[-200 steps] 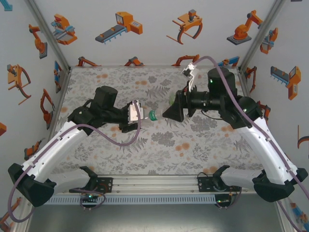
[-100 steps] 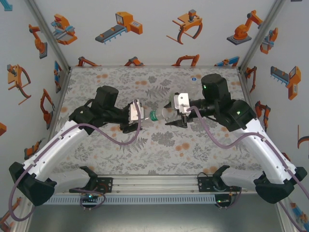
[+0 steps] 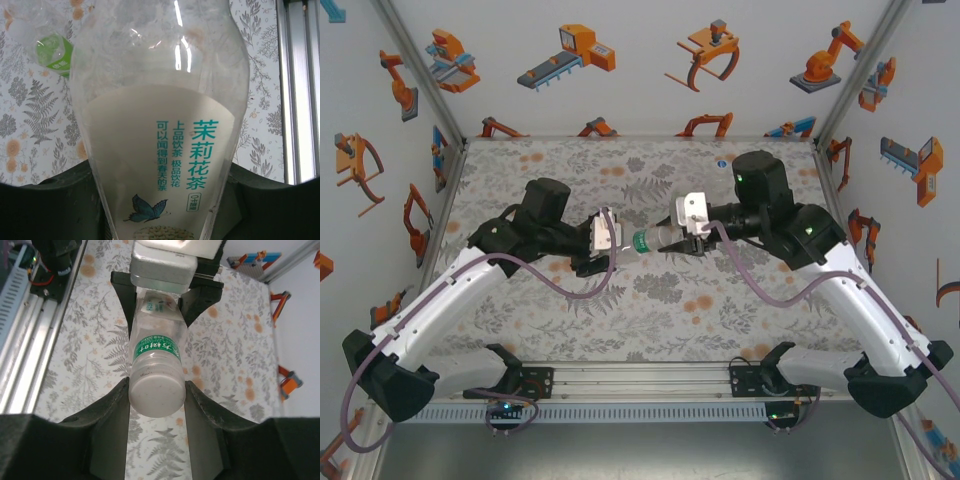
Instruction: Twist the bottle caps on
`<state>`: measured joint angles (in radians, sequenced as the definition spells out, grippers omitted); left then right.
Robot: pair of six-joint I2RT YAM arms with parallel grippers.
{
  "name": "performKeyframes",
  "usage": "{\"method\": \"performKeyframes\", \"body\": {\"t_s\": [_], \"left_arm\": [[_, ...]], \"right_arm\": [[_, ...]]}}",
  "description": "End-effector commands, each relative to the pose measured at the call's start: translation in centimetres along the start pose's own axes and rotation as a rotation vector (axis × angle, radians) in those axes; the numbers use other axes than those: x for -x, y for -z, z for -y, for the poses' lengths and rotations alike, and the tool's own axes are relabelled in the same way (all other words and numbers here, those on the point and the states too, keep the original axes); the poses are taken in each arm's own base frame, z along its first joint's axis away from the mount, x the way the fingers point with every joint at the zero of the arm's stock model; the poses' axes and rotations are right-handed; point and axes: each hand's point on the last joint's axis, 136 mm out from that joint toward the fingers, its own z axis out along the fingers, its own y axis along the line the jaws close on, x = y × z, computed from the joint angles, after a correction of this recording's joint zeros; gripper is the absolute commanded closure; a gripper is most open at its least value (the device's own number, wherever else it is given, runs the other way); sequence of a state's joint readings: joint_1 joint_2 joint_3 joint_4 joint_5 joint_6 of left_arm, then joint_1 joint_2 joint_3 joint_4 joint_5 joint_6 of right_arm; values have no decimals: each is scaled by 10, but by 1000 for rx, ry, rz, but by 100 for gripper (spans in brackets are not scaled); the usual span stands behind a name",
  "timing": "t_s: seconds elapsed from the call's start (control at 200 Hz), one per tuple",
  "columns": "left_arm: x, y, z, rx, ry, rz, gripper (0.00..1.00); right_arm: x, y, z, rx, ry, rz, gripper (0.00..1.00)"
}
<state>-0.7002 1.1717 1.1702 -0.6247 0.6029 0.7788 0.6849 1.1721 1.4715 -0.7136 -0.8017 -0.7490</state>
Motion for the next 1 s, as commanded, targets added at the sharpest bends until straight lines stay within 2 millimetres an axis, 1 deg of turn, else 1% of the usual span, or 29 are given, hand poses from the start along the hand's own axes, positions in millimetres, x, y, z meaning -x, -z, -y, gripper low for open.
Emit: {"method": "performKeyframes", "body": {"t_s": [0.0, 0.07, 0.115, 0.195, 0.24, 0.285, 0.33, 0.446, 0.506, 0.581, 0.646, 0.711, 0.756, 0.801, 0.856, 0.921, 0.991], "left_arm": [[10, 2, -1, 4, -1, 34, 100], [10, 2, -4, 14, 5, 31, 100], [9, 0, -5, 16, 9, 28, 100], [9, -1, -10, 32, 11, 22, 100], [8, -1, -12, 43, 11, 14, 100], [6, -2, -15, 55, 12, 1, 100], [3, -2, -17, 67, 13, -12, 100], [1, -1, -20, 85, 3, -25, 100], [0, -1, -21, 94, -3, -29, 100], [0, -1, -22, 98, -10, -32, 100], [0, -1, -22, 97, -12, -32, 100], [1, -1, -21, 95, -12, -28, 100], [1, -1, -20, 92, -13, -26, 100], [0, -1, -19, 89, -15, -24, 100], [0, 0, -17, 86, -16, -23, 100], [-1, 1, -16, 83, -17, -26, 100], [-2, 1, -14, 78, -15, -30, 100]], "right_arm": [[6, -1, 3, -32, -224, 33, 94], [-1, -5, 10, -76, -440, 41, 100], [-9, -7, 18, -132, -592, 45, 100], [-30, -7, 35, -268, -912, 46, 100], [-43, -5, 41, -338, -1100, 44, 100], [-54, -3, 42, -386, -1293, 40, 100], [-60, -6, 40, -392, -1477, 57, 100], [-55, -19, 40, -291, -1844, 178, 100], [-69, -20, 36, -318, -2055, 166, 100], [-82, -23, 28, -347, -2223, 127, 100], [-81, -25, 28, -337, -2247, 124, 100], [-77, -23, 31, -339, -2214, 123, 100], [-72, -19, 35, -342, -2163, 129, 86], [-67, -13, 38, -353, -2096, 124, 68], [-63, -4, 42, -373, -2000, 111, 52], [-51, 11, 48, -390, -1834, 113, 42], [-38, 26, 54, -416, -1648, 114, 37]]}}
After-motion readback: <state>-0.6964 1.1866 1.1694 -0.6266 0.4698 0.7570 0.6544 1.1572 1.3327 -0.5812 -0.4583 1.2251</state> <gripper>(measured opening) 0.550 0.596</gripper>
